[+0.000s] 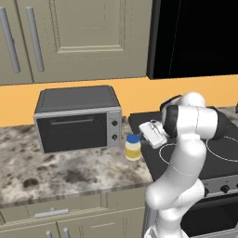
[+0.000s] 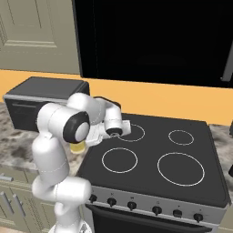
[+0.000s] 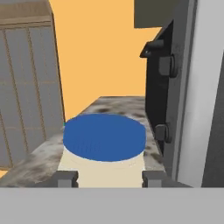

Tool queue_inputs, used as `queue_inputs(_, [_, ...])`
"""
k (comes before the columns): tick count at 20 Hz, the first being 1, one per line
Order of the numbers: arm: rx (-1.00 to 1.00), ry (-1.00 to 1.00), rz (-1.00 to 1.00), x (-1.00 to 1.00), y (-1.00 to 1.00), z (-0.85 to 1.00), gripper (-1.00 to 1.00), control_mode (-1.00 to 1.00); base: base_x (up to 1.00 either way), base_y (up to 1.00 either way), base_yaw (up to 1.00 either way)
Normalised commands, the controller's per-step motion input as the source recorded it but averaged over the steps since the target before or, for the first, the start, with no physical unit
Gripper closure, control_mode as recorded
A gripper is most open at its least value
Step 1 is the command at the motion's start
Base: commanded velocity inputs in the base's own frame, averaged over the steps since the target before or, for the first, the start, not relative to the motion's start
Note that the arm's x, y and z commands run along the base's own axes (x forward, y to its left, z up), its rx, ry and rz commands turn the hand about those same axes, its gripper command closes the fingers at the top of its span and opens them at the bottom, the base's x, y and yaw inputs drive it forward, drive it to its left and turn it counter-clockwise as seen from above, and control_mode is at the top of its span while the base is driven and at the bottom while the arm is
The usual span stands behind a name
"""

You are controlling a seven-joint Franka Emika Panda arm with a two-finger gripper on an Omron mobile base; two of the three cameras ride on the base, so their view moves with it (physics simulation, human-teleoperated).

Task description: Collect the paprika, mayonnaise, and shaker from the cabinet and place them next to the stove.

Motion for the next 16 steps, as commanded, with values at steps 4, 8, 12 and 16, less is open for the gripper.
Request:
queue_inputs(4, [0.0,-0.02,0.0,-0.2,-0.16,0.32,-1.0,-1.0,0.0,0.0,0.0])
queue_inputs(8, [0.01,-0.08,0.0,-0.22,-0.25,0.55,-1.0,-1.0,0.0,0.0,0.0])
queue_inputs(12, [0.01,-0.1,0.0,-0.5,-0.25,0.55,-1.0,-1.0,0.0,0.0,0.0])
queue_inputs(16, [0.03,-0.08,-0.01,-0.97,0.05,0.48,-1.0,-1.0,0.0,0.0,0.0])
